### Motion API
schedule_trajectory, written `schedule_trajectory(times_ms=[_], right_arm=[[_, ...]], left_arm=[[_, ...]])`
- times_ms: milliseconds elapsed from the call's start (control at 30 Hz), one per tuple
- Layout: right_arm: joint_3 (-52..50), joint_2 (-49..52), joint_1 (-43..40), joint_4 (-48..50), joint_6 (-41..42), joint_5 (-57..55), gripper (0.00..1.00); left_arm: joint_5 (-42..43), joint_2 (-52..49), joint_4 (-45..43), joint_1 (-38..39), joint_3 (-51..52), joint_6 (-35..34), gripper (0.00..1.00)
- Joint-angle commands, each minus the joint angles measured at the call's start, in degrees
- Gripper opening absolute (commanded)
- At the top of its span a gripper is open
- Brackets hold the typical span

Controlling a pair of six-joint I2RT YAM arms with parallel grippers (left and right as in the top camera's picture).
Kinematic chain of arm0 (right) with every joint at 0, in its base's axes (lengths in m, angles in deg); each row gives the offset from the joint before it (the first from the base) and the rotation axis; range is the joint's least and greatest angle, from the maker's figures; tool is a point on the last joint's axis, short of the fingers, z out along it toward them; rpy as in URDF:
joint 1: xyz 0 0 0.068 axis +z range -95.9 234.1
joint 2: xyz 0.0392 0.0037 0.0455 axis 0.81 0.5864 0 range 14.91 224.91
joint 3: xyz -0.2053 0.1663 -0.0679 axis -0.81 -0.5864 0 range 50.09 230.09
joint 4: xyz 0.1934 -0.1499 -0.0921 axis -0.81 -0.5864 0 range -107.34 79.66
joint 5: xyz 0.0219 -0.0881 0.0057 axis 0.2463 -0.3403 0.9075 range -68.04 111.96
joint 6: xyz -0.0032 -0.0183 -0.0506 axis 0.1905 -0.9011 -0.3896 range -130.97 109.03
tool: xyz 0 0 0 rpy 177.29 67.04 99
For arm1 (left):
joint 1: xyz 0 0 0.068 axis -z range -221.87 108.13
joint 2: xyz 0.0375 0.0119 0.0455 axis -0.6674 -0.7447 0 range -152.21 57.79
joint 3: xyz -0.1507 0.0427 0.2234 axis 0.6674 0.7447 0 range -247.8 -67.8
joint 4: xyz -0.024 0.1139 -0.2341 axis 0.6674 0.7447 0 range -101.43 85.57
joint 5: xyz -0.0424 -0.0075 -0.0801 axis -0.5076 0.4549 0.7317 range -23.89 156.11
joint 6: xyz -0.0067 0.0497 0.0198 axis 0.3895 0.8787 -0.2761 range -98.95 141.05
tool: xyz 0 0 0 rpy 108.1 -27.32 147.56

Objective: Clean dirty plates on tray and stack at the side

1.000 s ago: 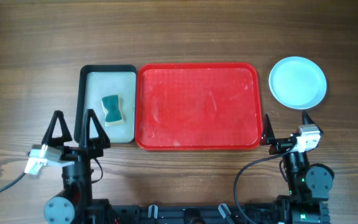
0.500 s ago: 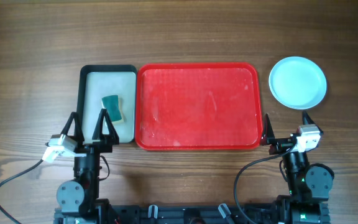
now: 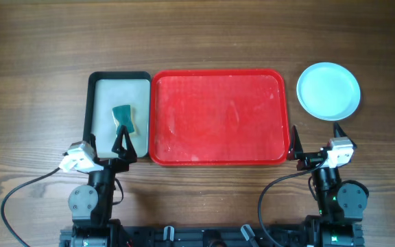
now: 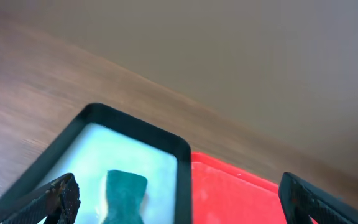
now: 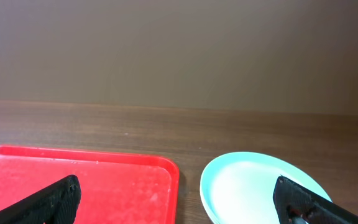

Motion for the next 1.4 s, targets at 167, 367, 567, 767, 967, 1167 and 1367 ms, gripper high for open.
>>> schedule_trajectory(times_ms=[167, 367, 567, 767, 967, 1167, 1367], right_arm=[[-0.07, -0.31, -0.35, 0.20, 1.16, -0.52, 1.00], [-0.07, -0.31, -0.35, 0.20, 1.16, -0.52, 1.00], [-0.07, -0.31, -0.35, 0.20, 1.18, -0.52, 1.00], [-0.07, -0.31, -0.35, 0.20, 1.16, -0.52, 1.00], [-0.07, -0.31, -0.35, 0.20, 1.16, -0.52, 1.00], [-0.07, -0.31, -0.35, 0.20, 1.18, -0.52, 1.00], [-0.07, -0.31, -0.35, 0.20, 1.16, -0.52, 1.00]], left_arm=[[0.85, 0.59, 0.44, -0.22, 0.11, 13.57, 1.00], [1.99, 0.59, 0.46, -0.22, 0.11, 20.06, 1.00], [1.99, 0.59, 0.42, -0.22, 0.11, 20.04, 1.00], [1.99, 0.59, 0.42, -0.22, 0.11, 20.04, 1.00], [1.99, 0.57, 0.44, -0.22, 0.11, 20.04, 1.00], [1.97, 0.57, 0.42, -0.22, 0.11, 20.04, 1.00], [1.97, 0.57, 0.42, -0.22, 0.11, 20.04, 1.00]])
